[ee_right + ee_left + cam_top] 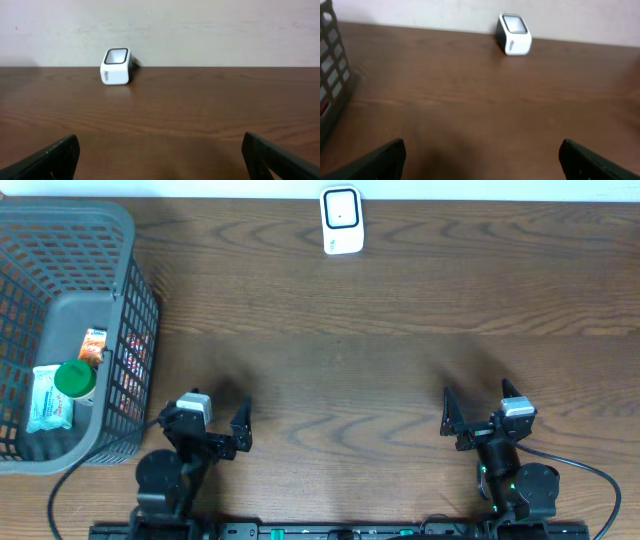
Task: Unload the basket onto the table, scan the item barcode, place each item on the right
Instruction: 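Reach the left gripper into the basket and grasp the green-lidded bottle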
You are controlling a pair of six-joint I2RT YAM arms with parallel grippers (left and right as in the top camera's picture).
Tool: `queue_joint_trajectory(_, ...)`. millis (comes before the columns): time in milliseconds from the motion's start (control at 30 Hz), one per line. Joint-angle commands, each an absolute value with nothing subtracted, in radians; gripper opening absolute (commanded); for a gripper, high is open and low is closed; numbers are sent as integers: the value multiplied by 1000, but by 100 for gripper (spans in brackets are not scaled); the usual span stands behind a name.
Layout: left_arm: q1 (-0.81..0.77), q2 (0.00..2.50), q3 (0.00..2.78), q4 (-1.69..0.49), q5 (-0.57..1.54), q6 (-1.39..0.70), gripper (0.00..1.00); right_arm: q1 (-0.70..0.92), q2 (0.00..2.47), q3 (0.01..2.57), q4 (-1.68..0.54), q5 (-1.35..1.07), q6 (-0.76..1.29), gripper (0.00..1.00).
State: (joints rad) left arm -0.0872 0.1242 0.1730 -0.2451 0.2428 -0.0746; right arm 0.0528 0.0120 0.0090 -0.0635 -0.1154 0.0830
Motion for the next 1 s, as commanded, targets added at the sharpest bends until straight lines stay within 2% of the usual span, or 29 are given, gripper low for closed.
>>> queue_joint_trajectory(0, -91, 249, 375, -307, 284, -76, 98, 60, 9, 6, -64, -110, 73, 99)
queue_joint_trajectory(100, -91, 392, 558, -398, 286, -93, 98, 60, 8, 6, -64, -110, 73, 99)
queue_joint_trajectory(167, -91, 522, 769, -569, 385, -80, 98, 60, 9, 6, -64, -110, 73, 99)
queue_joint_trajectory(267, -91, 606, 882, -731, 475, -80, 98, 60, 9, 6, -64, -110, 73, 99)
queue_joint_trajectory(467, -91, 679, 922, -775, 516, -64, 98, 60, 9, 6, -64, -110, 73, 99)
queue_joint_trajectory(667, -90, 781, 1121, -852, 500, -45, 98, 60, 9, 6, -64, -110, 73, 99)
queue_joint_trajectory(833, -90, 944, 1374, -968, 336, -62, 98, 60, 9, 6, -64, -110, 73, 99)
queue_joint_trajectory(967, -70, 1107, 1625, -1073, 82, -183, 98, 60, 8, 6, -64, -110, 73, 99)
